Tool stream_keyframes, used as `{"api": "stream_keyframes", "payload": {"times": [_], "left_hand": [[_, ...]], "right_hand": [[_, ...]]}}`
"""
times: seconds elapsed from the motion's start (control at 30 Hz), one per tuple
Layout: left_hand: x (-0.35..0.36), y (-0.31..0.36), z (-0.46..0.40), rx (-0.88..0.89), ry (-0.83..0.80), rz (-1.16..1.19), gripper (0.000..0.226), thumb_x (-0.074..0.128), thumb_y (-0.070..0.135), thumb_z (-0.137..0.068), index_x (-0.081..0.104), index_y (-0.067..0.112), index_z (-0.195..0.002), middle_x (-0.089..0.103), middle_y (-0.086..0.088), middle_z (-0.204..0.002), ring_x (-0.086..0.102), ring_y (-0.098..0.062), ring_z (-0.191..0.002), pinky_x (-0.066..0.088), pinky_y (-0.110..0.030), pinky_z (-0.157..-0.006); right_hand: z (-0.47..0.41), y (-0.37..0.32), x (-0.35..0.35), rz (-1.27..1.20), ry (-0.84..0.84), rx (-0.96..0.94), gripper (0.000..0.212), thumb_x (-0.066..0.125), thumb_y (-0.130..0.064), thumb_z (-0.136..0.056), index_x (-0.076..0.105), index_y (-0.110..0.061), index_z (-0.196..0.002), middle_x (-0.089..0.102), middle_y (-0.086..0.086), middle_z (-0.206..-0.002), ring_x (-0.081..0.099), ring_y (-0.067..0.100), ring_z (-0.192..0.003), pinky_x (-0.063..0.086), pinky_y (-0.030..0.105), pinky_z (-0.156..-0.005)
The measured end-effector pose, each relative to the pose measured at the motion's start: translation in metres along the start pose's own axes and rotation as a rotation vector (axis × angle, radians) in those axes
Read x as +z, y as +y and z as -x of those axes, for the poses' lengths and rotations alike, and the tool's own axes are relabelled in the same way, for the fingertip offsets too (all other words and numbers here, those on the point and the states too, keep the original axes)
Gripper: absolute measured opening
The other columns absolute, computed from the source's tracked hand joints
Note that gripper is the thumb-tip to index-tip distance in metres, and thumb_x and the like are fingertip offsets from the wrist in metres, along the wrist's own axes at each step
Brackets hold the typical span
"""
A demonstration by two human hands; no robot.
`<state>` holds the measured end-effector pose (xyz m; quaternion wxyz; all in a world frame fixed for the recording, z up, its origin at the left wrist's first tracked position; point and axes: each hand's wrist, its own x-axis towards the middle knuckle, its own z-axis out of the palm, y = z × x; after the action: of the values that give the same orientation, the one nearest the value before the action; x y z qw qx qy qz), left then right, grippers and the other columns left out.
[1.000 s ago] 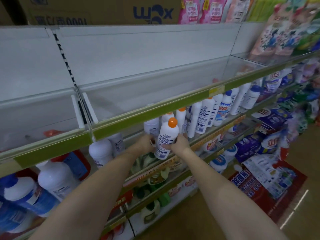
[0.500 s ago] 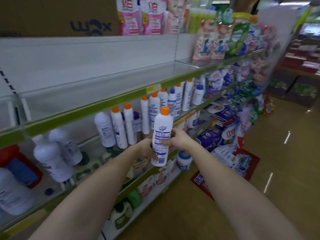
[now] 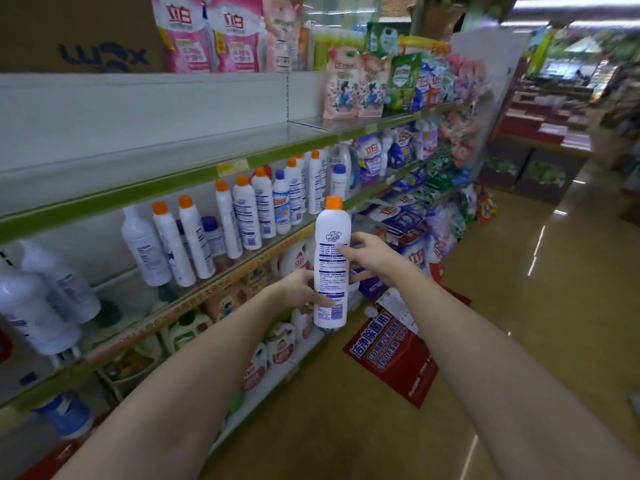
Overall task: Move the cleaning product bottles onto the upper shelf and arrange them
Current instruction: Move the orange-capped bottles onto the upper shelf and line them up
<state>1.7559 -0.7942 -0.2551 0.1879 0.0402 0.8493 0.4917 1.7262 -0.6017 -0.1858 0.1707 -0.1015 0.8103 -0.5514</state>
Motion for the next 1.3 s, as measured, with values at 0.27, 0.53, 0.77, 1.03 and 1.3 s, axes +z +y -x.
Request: {"api": "stream_keyframes", "payload": {"times": [0.27,0.53,0.77,1.03,1.3], "left_hand": [[0.023,0.031,-0.005,-0.024,-0.093,-0.026,0.047,0.082,0.018,-0.082,0.067,0.018,-0.126,0.071,0.002,-0.120,0.068,-0.020,-0.110,0.061,-0.039,-0.088],[0.024,0.044,-0.008,-0.075,-0.165,-0.120,0.051,0.082,0.019,-0.082,0.062,0.019,-0.130,0.069,0.000,-0.125,0.066,-0.021,-0.113,0.060,-0.044,-0.090],[0.022,0.059,-0.010,-0.073,-0.069,-0.059,0.049,0.075,0.035,-0.088,0.054,0.023,-0.130,0.067,-0.004,-0.125,0.068,-0.022,-0.107,0.059,-0.044,-0.091],[0.048,0.068,-0.012,-0.038,0.004,0.056,0.069,0.082,0.056,-0.073,0.052,0.025,-0.128,0.066,-0.003,-0.117,0.064,-0.025,-0.108,0.058,-0.046,-0.081],[0.048,0.067,-0.017,-0.050,-0.029,0.329,0.077,0.085,0.013,-0.052,0.056,0.010,-0.124,0.063,-0.024,-0.122,0.064,-0.039,-0.113,0.054,-0.057,-0.095]], "right_hand": [[0.013,0.010,-0.025,-0.044,0.062,-0.011,0.029,0.065,-0.030,-0.099,0.056,-0.016,-0.122,0.068,0.006,-0.119,0.069,0.021,-0.104,0.060,0.045,-0.088],[0.017,0.012,-0.030,-0.029,0.105,0.002,0.025,0.066,-0.030,-0.098,0.057,-0.014,-0.115,0.071,0.005,-0.111,0.070,0.019,-0.101,0.060,0.049,-0.090],[0.009,0.009,-0.020,0.059,0.254,-0.020,0.031,0.071,-0.034,-0.093,0.058,-0.012,-0.110,0.069,0.001,-0.101,0.070,0.020,-0.094,0.060,0.045,-0.086],[0.002,-0.009,-0.021,0.100,0.313,0.143,0.055,0.087,-0.040,-0.072,0.056,-0.009,-0.105,0.075,0.012,-0.096,0.076,0.029,-0.077,0.064,0.049,-0.071],[0.011,-0.006,-0.051,-0.061,0.119,0.082,0.062,0.085,-0.043,-0.079,0.060,-0.005,-0.122,0.073,0.015,-0.111,0.076,0.026,-0.092,0.064,0.043,-0.080]]}}
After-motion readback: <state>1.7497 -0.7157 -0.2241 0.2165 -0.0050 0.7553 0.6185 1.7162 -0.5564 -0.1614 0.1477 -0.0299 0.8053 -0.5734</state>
